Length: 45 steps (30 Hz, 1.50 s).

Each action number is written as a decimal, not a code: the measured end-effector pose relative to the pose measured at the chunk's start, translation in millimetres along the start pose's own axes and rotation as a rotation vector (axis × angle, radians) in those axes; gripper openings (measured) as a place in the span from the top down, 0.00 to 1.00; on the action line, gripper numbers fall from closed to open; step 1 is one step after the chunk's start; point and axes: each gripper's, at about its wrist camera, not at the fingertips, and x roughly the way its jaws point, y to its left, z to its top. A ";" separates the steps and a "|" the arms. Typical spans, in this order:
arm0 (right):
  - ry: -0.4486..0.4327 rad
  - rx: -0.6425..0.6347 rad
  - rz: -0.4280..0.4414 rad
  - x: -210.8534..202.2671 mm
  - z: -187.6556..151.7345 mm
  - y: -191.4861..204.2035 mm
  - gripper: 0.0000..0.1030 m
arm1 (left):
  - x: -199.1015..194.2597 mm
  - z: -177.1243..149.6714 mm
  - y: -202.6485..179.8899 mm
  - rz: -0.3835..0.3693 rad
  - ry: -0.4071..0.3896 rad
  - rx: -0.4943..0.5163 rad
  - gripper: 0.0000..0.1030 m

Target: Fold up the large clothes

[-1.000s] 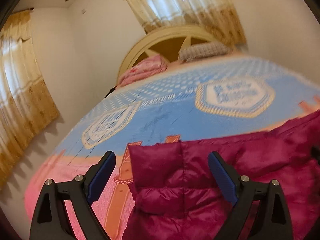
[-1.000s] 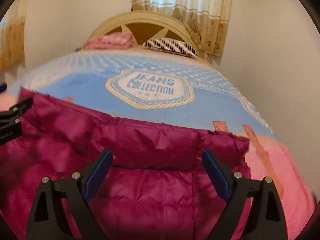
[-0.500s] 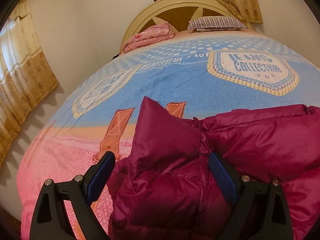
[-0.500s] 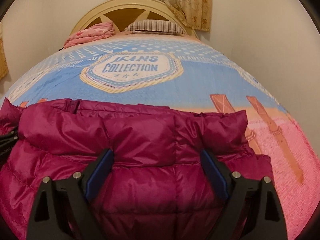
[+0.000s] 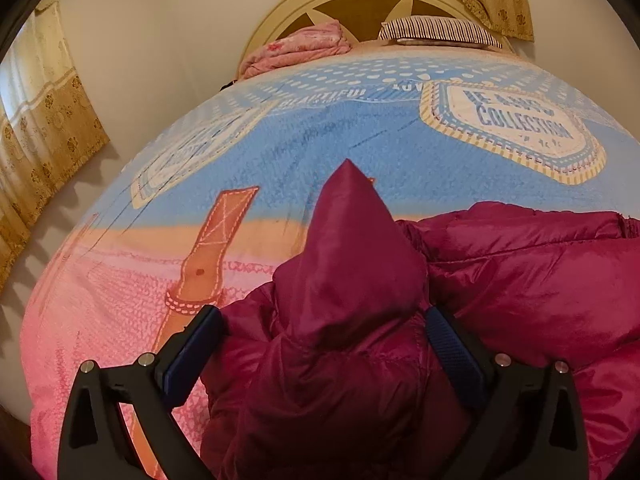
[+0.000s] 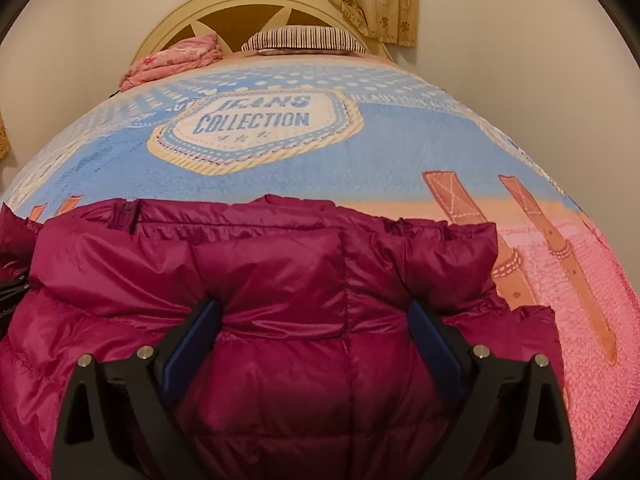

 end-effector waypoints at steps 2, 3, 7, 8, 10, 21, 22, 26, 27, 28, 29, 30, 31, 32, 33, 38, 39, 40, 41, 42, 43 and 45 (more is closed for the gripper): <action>0.007 0.006 0.000 1.4 -0.2 -1.7 0.05 | 1.4 0.3 -0.7 0.002 0.007 0.001 0.01; 0.012 0.010 0.001 2.7 0.1 -2.2 0.04 | 2.1 0.7 -1.3 0.003 0.009 0.002 0.01; 0.026 0.017 -0.003 6.3 0.3 -4.2 0.03 | 4.4 1.4 -2.1 0.002 0.018 0.002 0.01; 0.030 0.018 -0.004 7.4 0.4 -4.3 0.02 | 4.8 1.6 -2.1 0.001 0.020 0.001 0.01; 0.039 0.020 -0.007 9.6 1.1 -4.4 0.02 | 5.6 2.2 -1.9 0.000 0.023 0.000 0.01; 0.081 0.014 -0.016 21.5 5.5 -4.8 0.00 | 7.8 1.9 0.7 -0.019 0.034 -0.014 0.01; 0.083 0.012 -0.019 22.0 5.7 -4.1 0.00 | 8.6 2.1 1.4 -0.022 0.036 -0.016 0.01; 0.090 0.009 -0.020 24.2 6.2 -4.6 0.00 | 9.8 2.8 0.6 -0.025 0.041 -0.017 0.01; 0.091 0.007 -0.021 24.8 6.6 -4.6 0.00 | 9.5 3.3 0.0 -0.021 0.042 -0.013 0.01; 0.092 0.006 -0.023 25.1 6.9 -4.1 0.00 | 8.8 4.3 -0.6 -0.018 0.045 -0.006 0.01; 0.094 0.004 -0.025 25.4 7.5 -3.5 0.00 | 8.1 6.0 -0.2 -0.021 0.053 -0.001 0.01; 0.095 0.001 -0.031 24.6 8.0 -2.8 0.00 | 4.8 8.2 1.8 -0.024 0.060 0.003 0.01; 0.094 -0.002 -0.034 23.3 8.3 -2.4 0.00 | 0.4 8.4 3.9 -0.023 0.056 0.003 0.01; 0.090 -0.004 -0.037 20.8 8.8 -2.2 0.01 | -9.6 8.7 8.1 -0.026 0.045 -0.001 0.01; 0.083 -0.006 -0.043 16.6 8.9 -1.6 0.01 | -23.8 8.7 14.3 -0.045 0.026 -0.015 0.01; -0.063 -0.007 -0.051 -46.1 2.2 23.1 0.03 | -84.4 -7.6 30.8 -0.106 -0.125 -0.036 0.01; -0.104 -0.004 -0.020 -61.6 -2.9 34.5 0.02 | -87.8 -10.8 28.6 -0.093 -0.142 -0.027 0.01; -0.121 -0.007 0.009 -68.3 -7.2 44.0 0.00 | -87.8 -13.1 24.5 -0.073 -0.157 -0.015 0.01; -0.124 -0.026 0.042 -70.4 -11.6 56.3 0.00 | -84.7 -14.3 20.0 -0.051 -0.162 -0.003 0.01; -0.113 -0.052 0.048 -67.4 -14.3 66.5 0.00 | -78.8 -14.3 15.4 -0.031 -0.156 0.008 0.01; -0.100 -0.092 0.027 -60.4 -17.1 78.7 0.01 | -73.1 -13.3 12.2 -0.015 -0.146 0.013 0.01; -0.075 -0.141 -0.020 -44.1 -20.4 90.2 0.04 | -52.9 -13.6 7.5 0.018 -0.101 0.019 0.01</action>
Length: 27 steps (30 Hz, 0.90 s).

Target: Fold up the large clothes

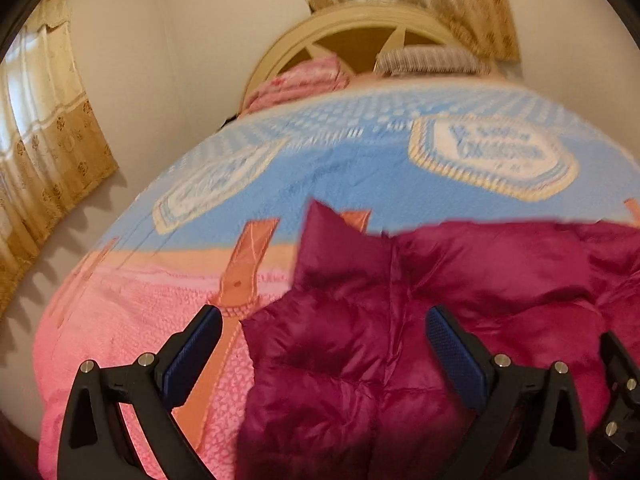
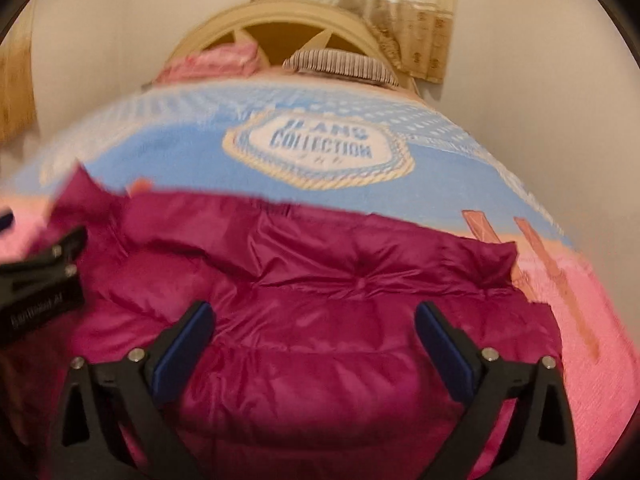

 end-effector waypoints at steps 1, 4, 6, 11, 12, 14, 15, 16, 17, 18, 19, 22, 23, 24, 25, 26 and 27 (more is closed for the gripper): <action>0.026 0.017 -0.007 10.1 -0.7 -1.9 0.04 | 6.7 -0.7 -1.2 0.003 0.014 -0.002 0.01; 0.076 0.052 0.013 28.8 -0.8 -8.7 0.03 | 27.3 -5.6 1.1 -0.033 0.076 -0.042 0.01; 0.090 0.045 0.010 35.7 -0.4 -9.0 0.03 | 31.1 -5.1 -0.2 -0.041 0.087 -0.048 0.01; 0.102 0.039 -0.008 40.3 -1.5 -5.0 0.01 | 36.6 -7.4 -3.2 -0.044 0.107 -0.044 0.01; 0.101 0.039 -0.010 41.1 -2.0 -5.2 0.01 | 37.0 -8.1 -3.4 -0.043 0.108 -0.044 0.01; 0.103 0.044 -0.006 41.3 -2.5 -4.5 0.01 | 37.8 -8.1 -4.1 -0.041 0.109 -0.043 0.01; 0.105 0.048 -0.001 41.6 -2.6 -4.9 0.01 | 37.8 -8.2 -4.3 -0.042 0.110 -0.042 0.01; 0.107 0.051 0.002 41.1 -3.0 -5.4 0.01 | 38.1 -8.1 -4.6 -0.041 0.115 -0.040 0.01; 0.108 0.051 0.002 41.5 -2.5 -5.5 0.01 | 37.5 -7.6 -5.3 -0.039 0.115 -0.035 0.01; 0.110 0.049 0.000 41.5 -2.2 -5.1 0.01 | 36.3 -6.5 -5.7 -0.038 0.116 -0.026 0.01; 0.110 0.048 -0.002 41.2 -2.0 -4.6 0.01 | 33.4 -5.4 -5.0 -0.041 0.121 -0.015 0.01; 0.113 0.050 0.003 40.9 -1.1 -5.3 0.00 | 1.4 -9.2 9.7 -0.058 0.072 -0.041 0.01; 0.118 0.053 0.011 40.3 -0.4 -6.1 0.00 | -9.6 -12.1 13.8 -0.071 0.058 -0.043 0.01; 0.119 0.054 0.022 38.5 0.7 -7.3 0.01 | -18.2 -15.0 16.6 -0.079 0.053 -0.040 0.01; 0.113 0.057 0.029 32.4 0.8 -8.6 0.01 | -23.9 -17.6 18.3 -0.084 0.050 -0.037 0.01; 0.097 0.063 0.027 22.3 -0.3 -9.8 0.01 | -31.6 -22.6 22.2 -0.089 0.047 -0.032 0.01; 0.062 0.070 0.030 5.2 -3.3 -10.4 0.01 | -37.8 -28.2 26.9 -0.091 0.041 -0.035 0.01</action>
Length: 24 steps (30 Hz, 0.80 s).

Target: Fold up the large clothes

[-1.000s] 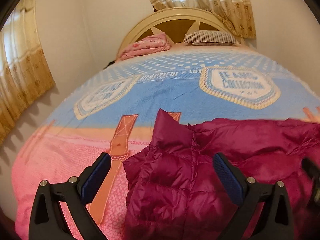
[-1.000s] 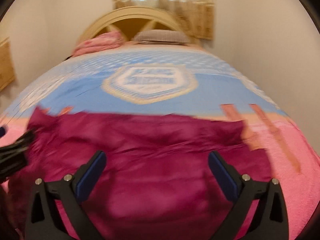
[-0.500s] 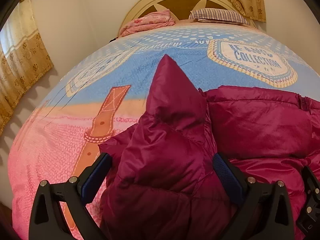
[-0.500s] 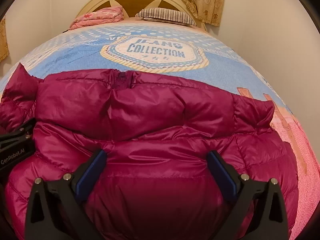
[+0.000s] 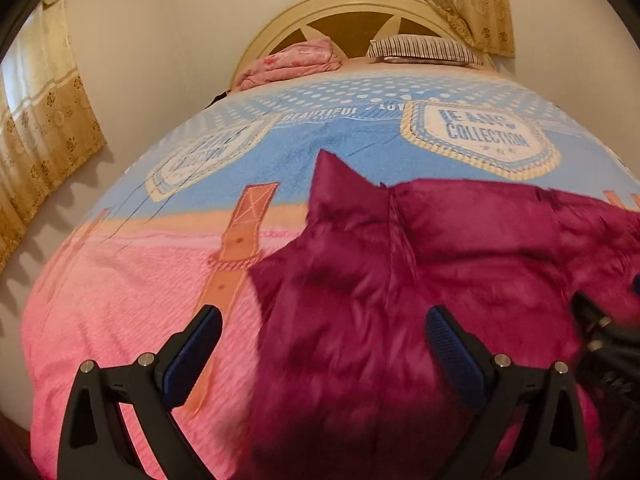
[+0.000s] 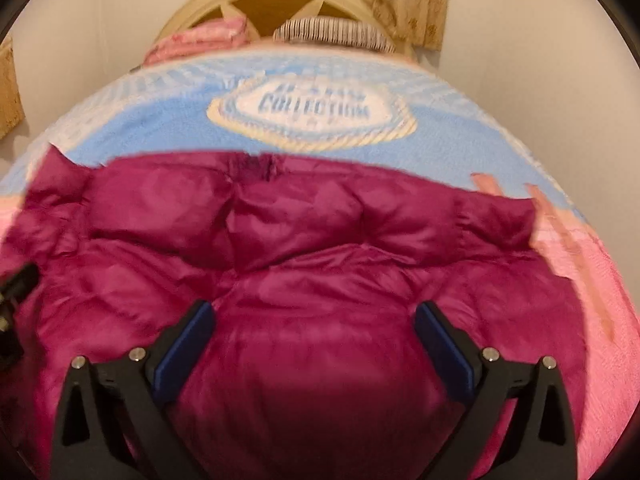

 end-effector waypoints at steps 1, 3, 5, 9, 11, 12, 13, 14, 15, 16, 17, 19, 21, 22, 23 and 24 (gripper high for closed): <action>-0.025 -0.003 0.007 -11.7 -3.9 0.3 0.01 | -2.9 -3.5 2.9 -0.001 -0.004 -0.006 0.01; -0.073 -0.027 0.008 -36.1 -15.9 4.3 0.01 | -2.5 -12.4 7.2 -0.004 -0.002 -0.018 0.01; -0.099 -0.050 -0.015 -48.2 -29.8 9.5 0.00 | 9.8 -19.2 7.2 0.013 0.026 -0.020 0.01; -0.051 -0.107 -0.054 -27.7 -50.9 21.6 0.00 | 24.4 -29.2 5.5 -0.018 0.035 -0.050 0.01; -0.033 -0.120 -0.067 -19.5 -52.9 25.3 0.00 | 24.7 -29.0 4.4 -0.013 0.035 -0.046 0.01; -0.025 -0.129 -0.075 -18.3 -52.3 27.6 0.00 | 24.0 -28.9 3.2 -0.007 0.033 -0.039 0.01; -0.016 -0.139 -0.082 -15.8 -51.7 30.0 0.00 | 23.0 -29.2 2.4 -0.005 0.032 -0.034 0.01; -0.012 -0.139 -0.080 -13.8 -51.7 29.9 0.00 | 21.5 -29.8 2.9 -0.005 0.033 -0.031 0.01; -0.009 -0.132 -0.073 -14.0 -52.6 28.0 0.00 | 19.5 -30.4 4.4 -0.008 0.036 -0.034 0.01; -0.006 -0.122 -0.063 -13.3 -52.7 25.7 0.00 | 15.3 -31.8 7.8 -0.013 0.035 -0.045 0.01; -0.006 -0.118 -0.060 -13.2 -52.7 25.1 0.00 | 9.9 -33.4 12.6 -0.017 0.028 -0.059 0.01; -0.007 -0.118 -0.062 -12.9 -52.5 25.3 0.00 | 0.0 -36.8 21.1 -0.011 0.013 -0.081 0.01; -0.007 -0.117 -0.062 -13.0 -53.0 25.2 0.00 | -16.4 -43.1 37.0 -0.009 -0.007 -0.117 0.01; -0.008 -0.111 -0.057 -14.2 -52.6 24.4 0.00 | -21.7 -45.3 43.1 -0.017 -0.009 -0.132 0.01; -0.010 -0.104 -0.048 -17.9 -53.1 23.0 0.00 | -29.6 -49.5 52.8 -0.033 -0.010 -0.157 0.01; -0.007 -0.090 -0.045 -25.8 -53.7 19.6 0.00 | -34.7 -53.5 59.1 -0.043 -0.009 -0.173 0.01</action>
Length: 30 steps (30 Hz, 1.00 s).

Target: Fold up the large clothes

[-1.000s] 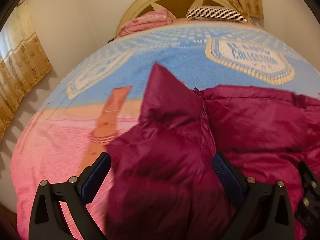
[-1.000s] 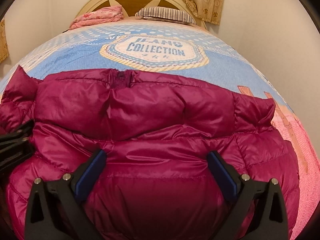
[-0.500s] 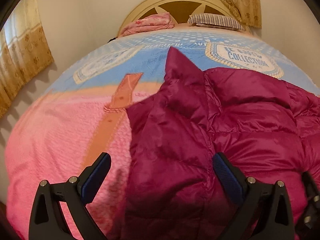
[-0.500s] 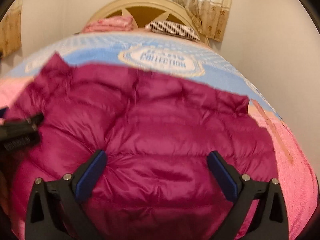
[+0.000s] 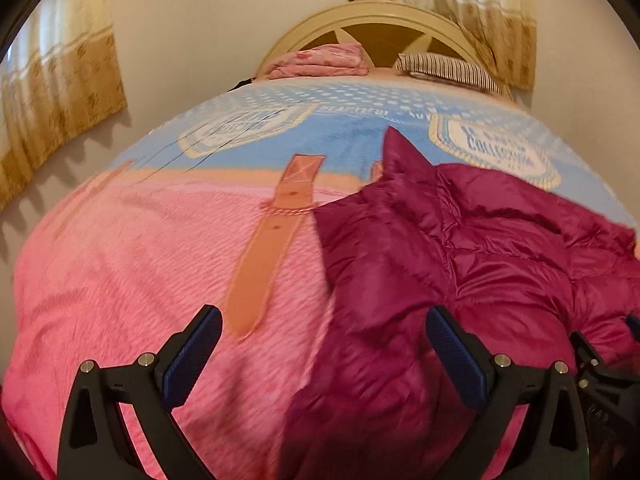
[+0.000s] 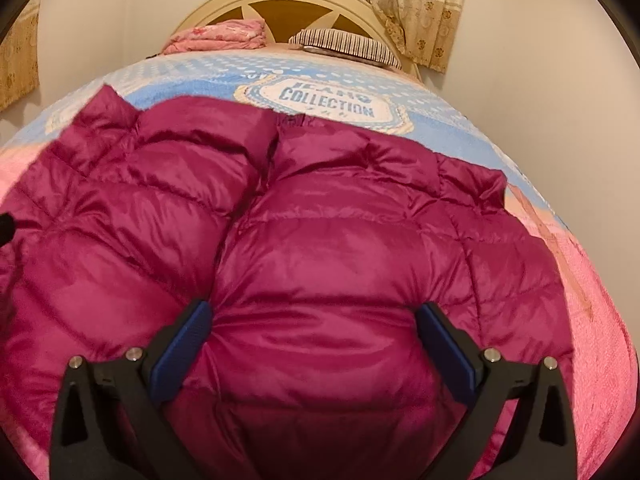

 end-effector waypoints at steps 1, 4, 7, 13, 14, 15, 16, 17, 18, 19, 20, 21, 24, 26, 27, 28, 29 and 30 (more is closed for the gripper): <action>-0.009 0.016 -0.001 -8.1 -0.5 -7.3 0.00 | -3.7 -2.6 4.9 -0.012 0.002 -0.015 0.01; -0.084 0.051 0.019 -43.9 -10.6 -17.2 0.00 | -6.9 -13.5 14.4 -0.076 0.044 -0.070 0.01; -0.101 0.032 0.015 -58.8 -25.0 -15.7 0.00 | 2.0 -28.8 9.8 -0.093 0.088 -0.072 0.01; -0.035 -0.012 0.016 -29.5 -45.2 -3.0 0.00 | 20.0 -43.3 0.7 -0.143 0.130 -0.087 0.01; -0.033 -0.021 0.011 -25.7 -45.5 -1.6 0.00 | 21.0 -44.0 0.7 -0.148 0.126 -0.085 0.01; -0.035 -0.033 0.008 -23.8 -45.3 -0.9 0.00 | 21.6 -44.2 0.0 -0.149 0.120 -0.081 0.01; -0.037 -0.042 0.005 -23.5 -46.0 -2.0 0.00 | 22.4 -44.3 2.2 -0.151 0.115 -0.077 0.01; -0.039 -0.047 0.003 -22.1 -46.0 -1.4 0.00 | 22.4 -44.8 0.5 -0.150 0.107 -0.067 0.01; -0.041 -0.045 0.003 -21.5 -46.5 -1.4 0.00 | 24.8 -42.1 -2.8 -0.149 0.102 -0.059 0.01; -0.046 -0.044 0.002 -23.2 -49.8 -1.1 0.00 | 24.7 -42.6 -4.3 -0.150 0.099 -0.054 0.02; -0.053 -0.043 0.002 -24.5 -52.2 -1.1 0.00 | 24.6 -42.9 -5.5 -0.154 0.095 -0.049 0.03; -0.059 -0.040 0.002 -25.3 -53.8 -0.8 0.00 | 24.1 -42.7 -6.5 -0.170 0.092 -0.045 0.15; -0.068 -0.034 0.002 -27.0 -56.5 -0.3 0.00 | 18.8 -40.4 -14.8 -0.214 0.096 -0.031 0.34; -0.069 -0.033 0.003 -27.1 -56.8 -0.7 0.00 | 18.3 -39.1 -16.9 -0.213 0.099 -0.027 0.37; -0.069 -0.032 0.005 -27.0 -57.5 -1.1 0.00 | 17.8 -38.8 -14.7 -0.216 0.096 -0.040 0.45; -0.069 -0.031 0.006 -27.0 -56.5 -2.0 0.00 | 16.7 -39.0 -12.6 -0.211 0.093 -0.041 0.57; -0.068 -0.030 0.007 -26.6 -56.0 -1.9 0.00 | 13.7 -37.7 -10.1 -0.209 0.085 -0.040 0.62; -0.064 -0.033 0.002 -27.1 -56.0 -0.9 0.00 | 10.9 -37.2 -7.7 -0.213 0.080 -0.042 0.73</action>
